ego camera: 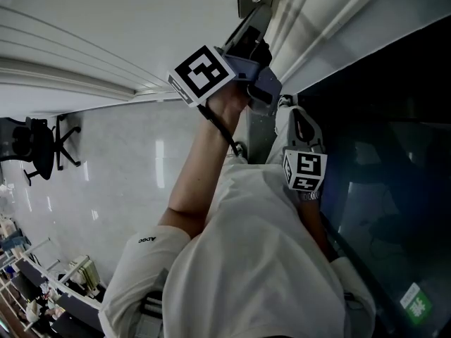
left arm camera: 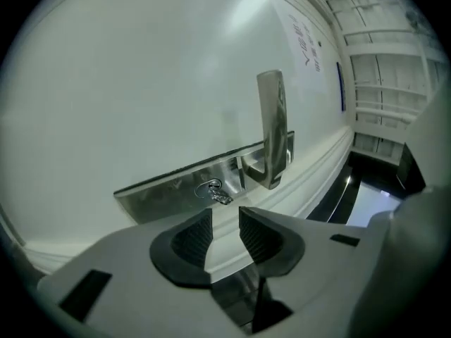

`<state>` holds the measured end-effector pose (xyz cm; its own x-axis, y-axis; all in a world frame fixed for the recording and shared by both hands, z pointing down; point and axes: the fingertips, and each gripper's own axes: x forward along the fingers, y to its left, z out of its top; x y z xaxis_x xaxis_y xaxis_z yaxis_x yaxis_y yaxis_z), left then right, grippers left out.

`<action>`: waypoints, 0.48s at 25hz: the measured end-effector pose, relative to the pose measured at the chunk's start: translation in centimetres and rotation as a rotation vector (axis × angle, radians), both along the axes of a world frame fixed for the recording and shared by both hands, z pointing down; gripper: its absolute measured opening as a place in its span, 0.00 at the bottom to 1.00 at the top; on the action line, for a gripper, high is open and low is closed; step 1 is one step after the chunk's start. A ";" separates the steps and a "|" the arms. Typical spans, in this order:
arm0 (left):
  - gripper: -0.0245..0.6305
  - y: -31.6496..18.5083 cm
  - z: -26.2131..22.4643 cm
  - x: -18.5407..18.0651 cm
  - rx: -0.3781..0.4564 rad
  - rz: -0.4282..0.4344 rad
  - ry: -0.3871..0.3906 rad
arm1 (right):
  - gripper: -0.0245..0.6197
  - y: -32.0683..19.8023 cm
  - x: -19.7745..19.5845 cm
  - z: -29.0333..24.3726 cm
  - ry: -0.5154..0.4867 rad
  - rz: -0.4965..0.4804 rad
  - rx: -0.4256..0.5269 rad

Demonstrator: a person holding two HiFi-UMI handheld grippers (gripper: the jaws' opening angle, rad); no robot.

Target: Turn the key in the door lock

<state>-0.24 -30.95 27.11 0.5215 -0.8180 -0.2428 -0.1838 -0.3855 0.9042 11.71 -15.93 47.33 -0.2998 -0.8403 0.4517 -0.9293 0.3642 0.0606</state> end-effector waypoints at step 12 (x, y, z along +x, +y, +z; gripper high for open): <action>0.20 -0.9 -0.5 -0.6 -0.081 0.049 0.577 | 0.04 -0.1 0.3 -0.1 0.009 0.001 0.002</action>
<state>-0.86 -31.88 26.60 0.3612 -0.8241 -0.4363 0.3632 -0.3066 0.8798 11.98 -15.98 47.22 -0.2949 -0.8414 0.4528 -0.9292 0.3631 0.0695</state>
